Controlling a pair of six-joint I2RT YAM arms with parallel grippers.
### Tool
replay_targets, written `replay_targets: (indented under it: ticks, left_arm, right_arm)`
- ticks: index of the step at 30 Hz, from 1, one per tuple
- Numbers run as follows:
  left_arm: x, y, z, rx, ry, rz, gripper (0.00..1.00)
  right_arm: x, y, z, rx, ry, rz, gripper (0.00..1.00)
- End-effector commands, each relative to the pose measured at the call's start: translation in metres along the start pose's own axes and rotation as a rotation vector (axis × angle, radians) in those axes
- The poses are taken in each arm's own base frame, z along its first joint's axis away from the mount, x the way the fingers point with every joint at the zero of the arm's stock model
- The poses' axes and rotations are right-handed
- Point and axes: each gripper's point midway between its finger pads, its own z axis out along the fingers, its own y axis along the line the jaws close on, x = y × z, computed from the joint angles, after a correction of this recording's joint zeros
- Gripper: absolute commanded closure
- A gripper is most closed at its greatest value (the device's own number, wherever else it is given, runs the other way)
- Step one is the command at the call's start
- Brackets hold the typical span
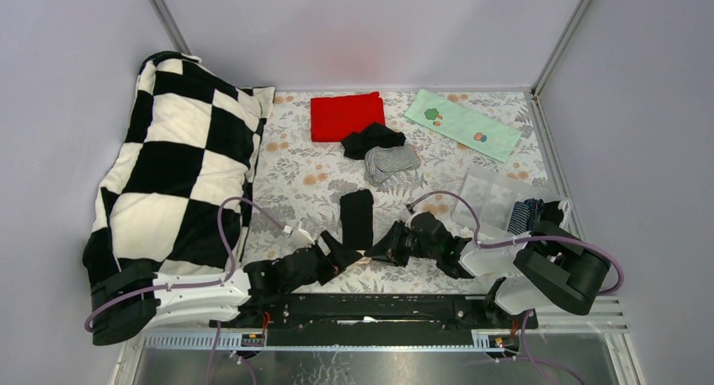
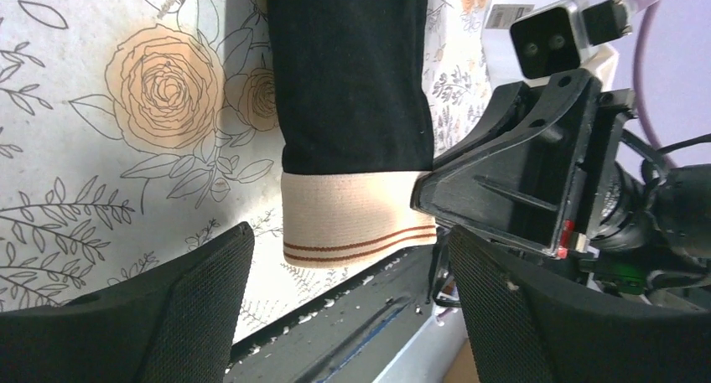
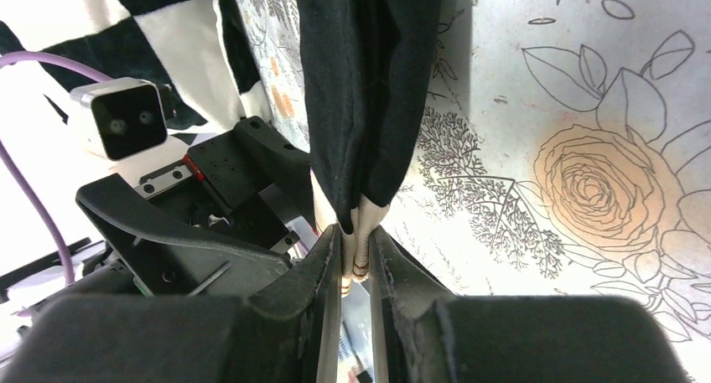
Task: Roll the underwear
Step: Roll the underwear to the center of the board.
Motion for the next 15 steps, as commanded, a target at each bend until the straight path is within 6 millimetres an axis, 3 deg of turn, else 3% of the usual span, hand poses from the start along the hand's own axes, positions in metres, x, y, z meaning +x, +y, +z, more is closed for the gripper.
replay_targets:
  ticks: [1, 7, 15]
  left_arm:
    - [-0.004, -0.001, -0.004, 0.021, -0.018, -0.088, 0.12]
    - [-0.009, -0.010, -0.004, 0.052, -0.043, -0.157, 0.18]
    - [-0.002, -0.012, 0.001, 0.055, -0.012, -0.186, 0.24]
  right_arm:
    - [0.002, 0.019, -0.002, -0.075, 0.003, 0.027, 1.00]
    - [0.003, 0.015, -0.002, -0.078, 0.009, 0.050, 1.00]
    - [0.004, 0.014, -0.003, -0.085, 0.009, 0.063, 1.00]
